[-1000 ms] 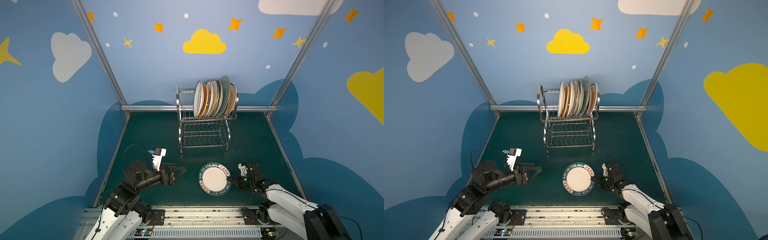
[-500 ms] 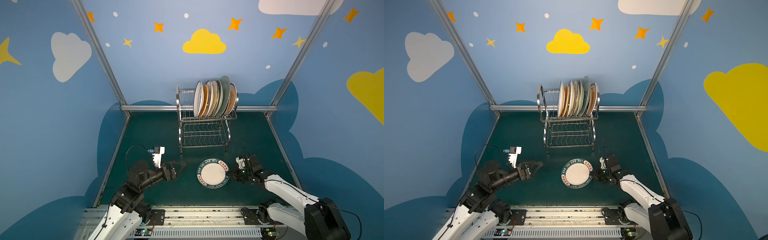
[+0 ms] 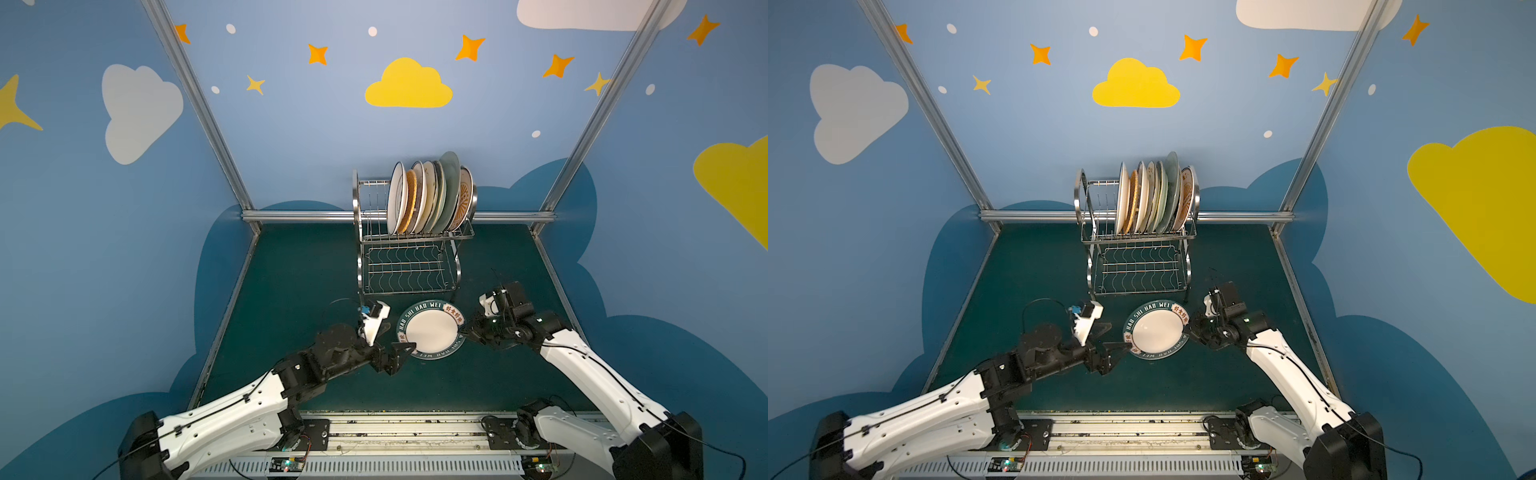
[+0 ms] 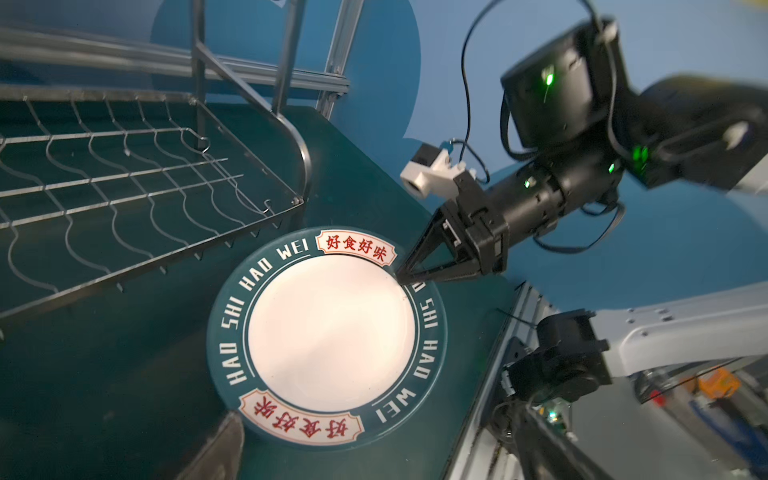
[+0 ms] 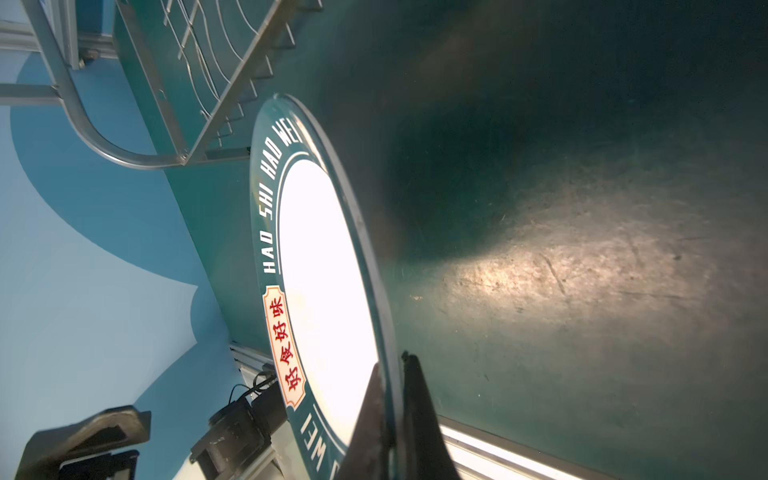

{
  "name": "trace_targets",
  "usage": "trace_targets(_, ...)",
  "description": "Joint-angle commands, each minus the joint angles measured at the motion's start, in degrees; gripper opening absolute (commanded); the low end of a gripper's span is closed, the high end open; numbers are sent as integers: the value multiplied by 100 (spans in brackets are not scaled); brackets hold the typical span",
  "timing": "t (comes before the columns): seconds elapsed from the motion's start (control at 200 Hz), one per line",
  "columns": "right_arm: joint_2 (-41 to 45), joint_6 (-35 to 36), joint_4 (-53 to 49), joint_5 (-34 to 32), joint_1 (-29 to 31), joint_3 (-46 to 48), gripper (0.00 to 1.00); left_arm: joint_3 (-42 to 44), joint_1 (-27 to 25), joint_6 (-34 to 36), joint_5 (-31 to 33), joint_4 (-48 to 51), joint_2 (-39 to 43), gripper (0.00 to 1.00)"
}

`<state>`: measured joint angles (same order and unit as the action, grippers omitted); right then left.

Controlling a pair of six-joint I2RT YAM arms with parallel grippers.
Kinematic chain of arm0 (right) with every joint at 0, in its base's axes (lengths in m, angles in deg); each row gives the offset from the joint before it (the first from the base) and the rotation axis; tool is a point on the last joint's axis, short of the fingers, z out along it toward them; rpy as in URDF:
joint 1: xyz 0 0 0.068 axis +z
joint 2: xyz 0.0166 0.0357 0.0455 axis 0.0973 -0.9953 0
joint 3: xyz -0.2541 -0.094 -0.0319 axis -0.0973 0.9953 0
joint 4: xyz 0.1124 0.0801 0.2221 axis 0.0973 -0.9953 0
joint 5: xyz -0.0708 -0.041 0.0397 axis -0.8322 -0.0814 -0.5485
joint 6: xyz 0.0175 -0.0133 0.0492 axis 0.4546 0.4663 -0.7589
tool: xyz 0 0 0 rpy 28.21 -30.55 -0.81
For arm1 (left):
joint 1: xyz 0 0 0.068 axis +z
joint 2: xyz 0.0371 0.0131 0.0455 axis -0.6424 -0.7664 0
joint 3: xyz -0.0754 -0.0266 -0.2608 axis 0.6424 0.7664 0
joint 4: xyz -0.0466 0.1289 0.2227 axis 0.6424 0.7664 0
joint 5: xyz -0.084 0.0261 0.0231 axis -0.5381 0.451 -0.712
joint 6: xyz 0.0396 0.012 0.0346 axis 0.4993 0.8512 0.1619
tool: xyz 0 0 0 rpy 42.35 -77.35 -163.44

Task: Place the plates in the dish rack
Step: 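Tilt the plate up with right gripper while left gripper grasps its rim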

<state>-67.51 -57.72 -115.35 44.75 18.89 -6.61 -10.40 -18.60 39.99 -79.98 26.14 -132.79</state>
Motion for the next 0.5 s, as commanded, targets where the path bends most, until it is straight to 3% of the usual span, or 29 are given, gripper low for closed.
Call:
trace_targets(0.0, 296, -107, -603, -322, -4, -361, 0, -439, -468, 1830, 766, -72, -541, 100)
trace_targets(0.26, 946, -210, -319, -738, -3, -281, 0, -1203, -1229, 3770, 970, 401, -1765, 99)
trace_targets(0.496, 1098, -438, -349, -706, -4, -323, 0, -1467, -1468, 4365, 1220, 183, -2429, 92)
